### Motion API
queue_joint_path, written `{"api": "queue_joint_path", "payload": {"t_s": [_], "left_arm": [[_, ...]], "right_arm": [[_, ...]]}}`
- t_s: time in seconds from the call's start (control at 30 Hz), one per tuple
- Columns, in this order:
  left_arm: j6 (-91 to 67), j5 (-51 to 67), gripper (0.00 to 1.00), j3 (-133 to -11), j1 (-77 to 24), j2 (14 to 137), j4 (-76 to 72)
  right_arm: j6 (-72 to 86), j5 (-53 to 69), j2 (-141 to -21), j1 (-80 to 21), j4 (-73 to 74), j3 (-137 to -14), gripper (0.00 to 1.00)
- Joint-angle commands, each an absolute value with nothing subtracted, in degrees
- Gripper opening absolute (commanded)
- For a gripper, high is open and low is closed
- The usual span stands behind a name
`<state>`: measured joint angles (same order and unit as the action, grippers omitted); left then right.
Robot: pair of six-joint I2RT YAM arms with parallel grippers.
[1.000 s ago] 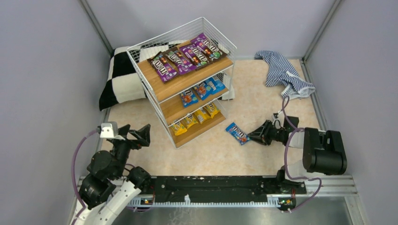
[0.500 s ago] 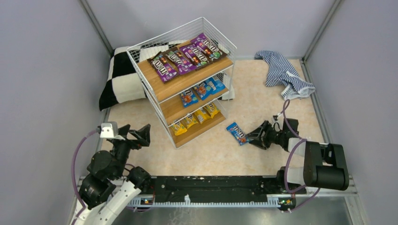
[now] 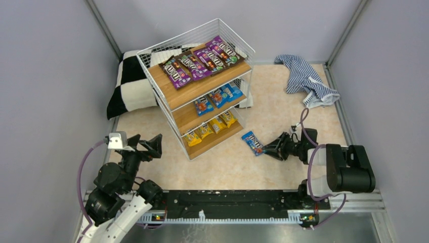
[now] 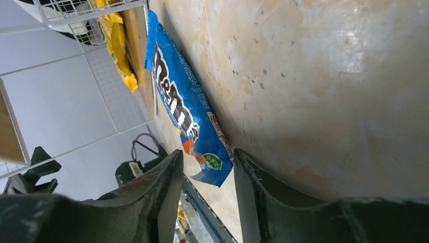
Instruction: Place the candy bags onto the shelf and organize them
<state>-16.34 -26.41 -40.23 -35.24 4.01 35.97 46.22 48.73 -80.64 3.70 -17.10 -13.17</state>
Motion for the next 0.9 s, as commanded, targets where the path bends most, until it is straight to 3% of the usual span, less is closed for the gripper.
{"api": "queue_joint_path", "payload": {"t_s": [0.0,0.17,0.27,0.5,0.73,0.87], "left_arm": [[-15.56,-26.54,0.98,-39.97,-35.05,4.37,33.51],[-15.56,-26.56,0.98,-39.96,-35.01,4.65,33.57],[-15.56,-26.54,0.98,-39.96,-35.02,4.75,33.49],[-15.56,-26.63,0.98,-39.95,-35.04,4.64,33.52],[-15.56,-26.59,0.98,-39.97,-34.99,4.79,33.49],[-15.47,-26.46,0.98,-39.95,-35.02,4.82,33.42]], "right_arm": [[46.8,43.59,-82.81,2.61,-22.03,-10.21,0.37],[46.81,43.37,-84.01,2.5,-27.18,-9.75,0.09],[47.53,44.98,-84.7,2.09,-30.53,-9.8,0.0],[45.31,45.96,-77.14,2.06,-23.97,-12.22,0.0],[33.58,34.17,-56.18,2.11,8.49,-23.73,0.0],[28.05,24.44,-50.99,1.47,24.41,-33.74,0.0]]}}
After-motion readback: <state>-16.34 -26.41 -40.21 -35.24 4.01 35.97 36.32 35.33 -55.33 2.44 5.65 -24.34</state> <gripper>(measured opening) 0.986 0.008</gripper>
